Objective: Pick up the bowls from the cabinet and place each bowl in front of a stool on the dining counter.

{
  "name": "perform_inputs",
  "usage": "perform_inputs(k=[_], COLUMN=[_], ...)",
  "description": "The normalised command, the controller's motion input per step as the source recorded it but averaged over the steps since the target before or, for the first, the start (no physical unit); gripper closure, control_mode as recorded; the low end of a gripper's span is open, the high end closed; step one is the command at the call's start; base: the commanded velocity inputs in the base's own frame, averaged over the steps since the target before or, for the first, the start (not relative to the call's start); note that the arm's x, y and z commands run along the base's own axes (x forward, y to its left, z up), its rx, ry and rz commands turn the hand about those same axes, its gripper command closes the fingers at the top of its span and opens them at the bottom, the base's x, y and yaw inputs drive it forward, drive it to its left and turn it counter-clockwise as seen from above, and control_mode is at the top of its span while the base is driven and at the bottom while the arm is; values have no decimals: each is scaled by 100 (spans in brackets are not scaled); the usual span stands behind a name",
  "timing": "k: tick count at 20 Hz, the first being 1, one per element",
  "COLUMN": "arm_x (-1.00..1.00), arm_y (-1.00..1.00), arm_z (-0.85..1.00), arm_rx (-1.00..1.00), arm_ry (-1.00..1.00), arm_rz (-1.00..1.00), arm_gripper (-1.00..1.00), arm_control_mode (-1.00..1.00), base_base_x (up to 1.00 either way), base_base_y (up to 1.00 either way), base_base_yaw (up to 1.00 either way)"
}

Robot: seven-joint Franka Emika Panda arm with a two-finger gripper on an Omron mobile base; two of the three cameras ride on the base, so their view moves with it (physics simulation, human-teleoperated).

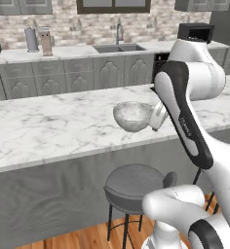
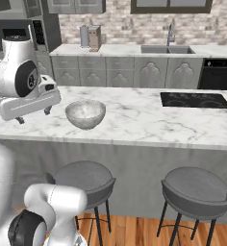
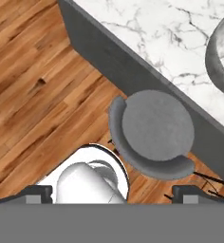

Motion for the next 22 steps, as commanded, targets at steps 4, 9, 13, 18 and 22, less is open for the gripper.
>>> perform_inputs(k=[4, 9, 13, 18, 22], arm_x=[-67, -13, 0, 0, -3], arm_y=[0, -9, -46, -37, -9], arm_z=[0, 3, 0, -2, -7], arm_rx=[-22, -11, 3, 10, 5], arm_ry=[0, 0, 3, 8, 0], arm_rz=[-25, -32, -25, -12, -19], arm_gripper=[-100, -100, -100, -100, -100], arm_control_mode=[-100, -100, -100, -100, -100], base_base_x=[0, 0, 0, 0, 0], base_base_y=[0, 0, 0, 0, 0], base_base_yaw=[0, 0, 0, 0, 0])
